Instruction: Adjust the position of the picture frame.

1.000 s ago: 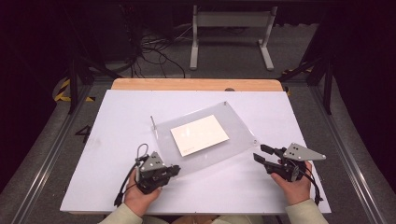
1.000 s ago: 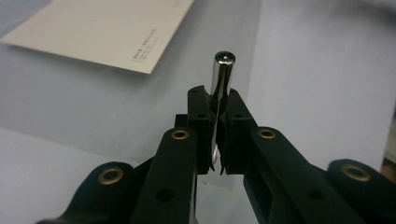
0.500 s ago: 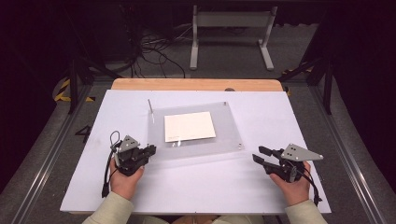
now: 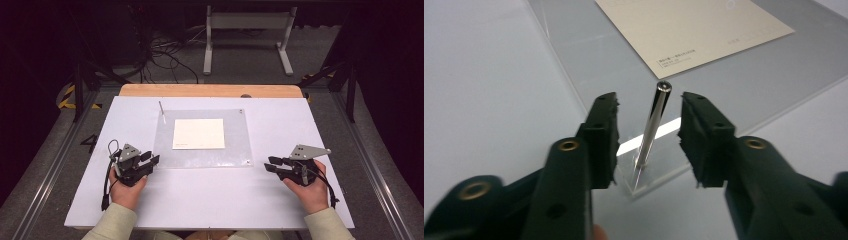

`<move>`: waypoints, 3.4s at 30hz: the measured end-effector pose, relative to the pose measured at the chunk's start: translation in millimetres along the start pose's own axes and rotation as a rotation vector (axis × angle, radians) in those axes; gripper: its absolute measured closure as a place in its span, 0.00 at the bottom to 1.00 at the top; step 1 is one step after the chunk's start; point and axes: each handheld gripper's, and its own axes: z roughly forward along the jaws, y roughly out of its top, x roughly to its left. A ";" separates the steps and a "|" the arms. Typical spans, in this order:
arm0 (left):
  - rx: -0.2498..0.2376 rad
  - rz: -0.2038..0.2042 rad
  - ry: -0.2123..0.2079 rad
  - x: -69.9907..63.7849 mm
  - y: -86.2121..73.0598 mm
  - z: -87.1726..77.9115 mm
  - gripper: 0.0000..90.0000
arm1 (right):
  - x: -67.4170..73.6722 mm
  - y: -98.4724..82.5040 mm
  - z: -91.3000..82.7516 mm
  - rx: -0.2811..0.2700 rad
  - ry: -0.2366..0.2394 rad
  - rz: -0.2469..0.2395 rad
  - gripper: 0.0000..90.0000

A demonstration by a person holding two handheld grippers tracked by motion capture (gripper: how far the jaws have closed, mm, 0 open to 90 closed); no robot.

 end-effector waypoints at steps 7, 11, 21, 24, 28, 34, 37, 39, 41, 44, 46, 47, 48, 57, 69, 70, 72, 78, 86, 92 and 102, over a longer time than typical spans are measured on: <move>-0.056 0.057 -0.027 -6.6 -4.7 -25.0 0.52 | -7.2 27.4 27.7 0.142 0.038 -0.048 0.71; -0.044 0.087 -0.013 -13.9 -6.6 -27.3 0.51 | -11.7 33.1 45.6 0.228 0.063 -0.055 0.70; -0.043 0.066 0.012 -14.2 -6.8 -26.7 0.51 | -19.1 30.7 74.1 0.258 0.075 -0.055 0.73; -0.043 0.054 0.017 -10.2 -7.3 -25.9 0.51 | -18.7 31.2 78.6 0.247 0.084 -0.061 0.75; -0.042 0.038 0.015 -6.3 -7.8 -26.5 0.51 | -15.4 27.9 87.7 0.272 0.089 -0.083 0.77; -0.043 0.034 0.012 -5.9 -7.9 -25.7 0.51 | -13.3 27.4 87.2 0.272 0.078 -0.101 0.92; -0.047 0.032 0.014 -5.3 -7.7 -26.2 0.51 | -9.5 27.1 86.2 0.277 0.091 -0.121 0.92; -0.053 0.025 0.015 -3.9 -7.2 -27.6 0.51 | -4.9 26.7 85.0 0.284 0.106 -0.138 0.92; -0.064 0.015 0.024 0.1 -6.2 -31.4 0.51 | 3.5 25.7 83.0 0.295 0.129 -0.155 0.92; -0.079 -0.010 0.034 7.8 -6.6 -35.8 0.51 | 22.7 22.7 78.5 0.309 0.167 -0.192 0.92; -0.084 -0.031 0.044 13.0 -7.3 -37.8 0.51 | 35.1 20.6 76.0 0.314 0.195 -0.218 0.92; -0.088 -0.043 0.050 15.2 -7.9 -38.8 0.51 | 40.8 19.4 74.7 0.316 0.207 -0.228 0.92; -0.088 -0.049 0.054 17.5 -8.2 -40.1 0.51 | 45.9 18.4 73.5 0.317 0.218 -0.236 0.92; -0.090 -0.085 0.067 28.4 -10.6 -42.9 0.51 | 86.8 13.3 66.8 0.342 0.277 -0.265 0.92; -0.029 -0.087 0.077 29.4 -11.6 -33.7 0.52 | 120.3 4.7 60.8 0.320 0.327 -0.269 0.92; -0.015 -0.086 0.078 29.0 -11.6 -31.2 0.53 | 120.0 4.7 60.9 0.320 0.329 -0.269 0.92; 0.002 -0.084 0.058 28.5 -11.5 -26.6 0.58 | 119.5 4.3 61.2 0.315 0.333 -0.270 0.92; 0.035 0.013 0.071 15.8 -5.8 -24.4 0.94 | 119.9 4.4 62.1 0.309 0.334 -0.277 0.92; 0.040 0.029 0.120 5.5 26.7 -8.7 0.94 | 123.8 3.9 62.0 0.304 0.314 -0.287 0.92; 0.025 0.009 0.079 2.0 61.4 25.0 0.92 | 125.9 2.3 60.7 0.298 0.297 -0.278 0.92; 0.056 -0.020 0.054 -11.1 89.9 88.9 0.92 | 128.3 -1.5 58.6 0.272 0.276 -0.273 0.92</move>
